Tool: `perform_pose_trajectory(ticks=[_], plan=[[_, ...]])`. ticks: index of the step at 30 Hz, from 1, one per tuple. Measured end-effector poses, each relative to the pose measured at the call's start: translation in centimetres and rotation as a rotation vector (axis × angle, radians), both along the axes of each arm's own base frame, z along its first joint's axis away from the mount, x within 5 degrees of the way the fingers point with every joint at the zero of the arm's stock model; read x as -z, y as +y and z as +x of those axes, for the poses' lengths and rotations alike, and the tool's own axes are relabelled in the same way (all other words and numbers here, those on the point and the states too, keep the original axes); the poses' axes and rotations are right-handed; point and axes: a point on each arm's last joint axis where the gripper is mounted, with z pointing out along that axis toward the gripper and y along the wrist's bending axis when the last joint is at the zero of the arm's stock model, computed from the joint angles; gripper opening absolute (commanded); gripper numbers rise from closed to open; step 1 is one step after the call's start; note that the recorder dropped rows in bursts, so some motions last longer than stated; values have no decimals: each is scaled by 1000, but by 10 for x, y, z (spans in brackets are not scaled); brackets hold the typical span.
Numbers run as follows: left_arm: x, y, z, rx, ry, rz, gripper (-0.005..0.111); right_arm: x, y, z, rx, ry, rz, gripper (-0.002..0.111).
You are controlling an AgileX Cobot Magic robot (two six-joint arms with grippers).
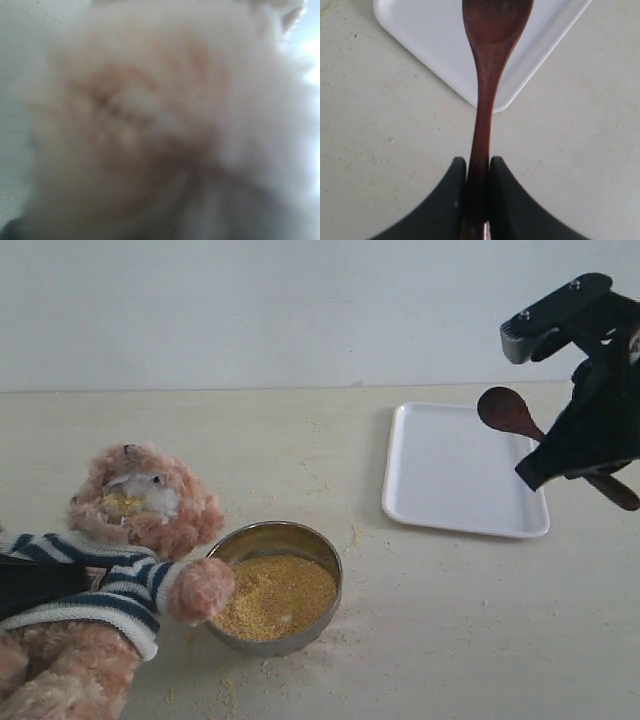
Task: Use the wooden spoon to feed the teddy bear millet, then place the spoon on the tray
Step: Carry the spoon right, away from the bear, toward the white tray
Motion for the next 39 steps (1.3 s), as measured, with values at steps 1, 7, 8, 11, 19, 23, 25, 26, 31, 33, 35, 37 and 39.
perform_pose_trajectory(ticks=[1,7,8,11,19,23,25,26,31,33,35,37,39], plan=[[0,0,0,0,0,0,5,5,0,-1,1,-3,5,0],[1,0,-1,15,3,5,5,33,-4,-7,-35,-20,-8,0],[1,-1,-2,20,4,7,5,39,-5,-9,-42,-22,-16,0],[1,-1,-2,30,5,10,5,52,-7,-12,-36,-50,0,0],[1,-1,-4,45,8,15,5,68,-16,-11,73,-152,136,0],[0,0,0,2,0,0,5,67,-35,-3,227,-192,215,0],[-2,2,4,-48,-9,-17,5,65,-38,-1,251,-209,239,0],[-2,2,5,-68,-12,-24,5,64,-38,0,250,-222,248,0],[-8,9,18,-174,-49,-50,5,60,-34,4,287,-274,340,0],[-8,14,23,-198,-54,-17,5,59,-34,5,288,-281,348,0],[-10,18,29,-225,-65,1,5,59,-33,5,286,-291,354,0],[-12,21,33,-238,-75,16,5,58,-33,6,276,-301,355,0],[-12,24,38,-238,-86,31,5,58,-33,6,275,-304,357,0]])
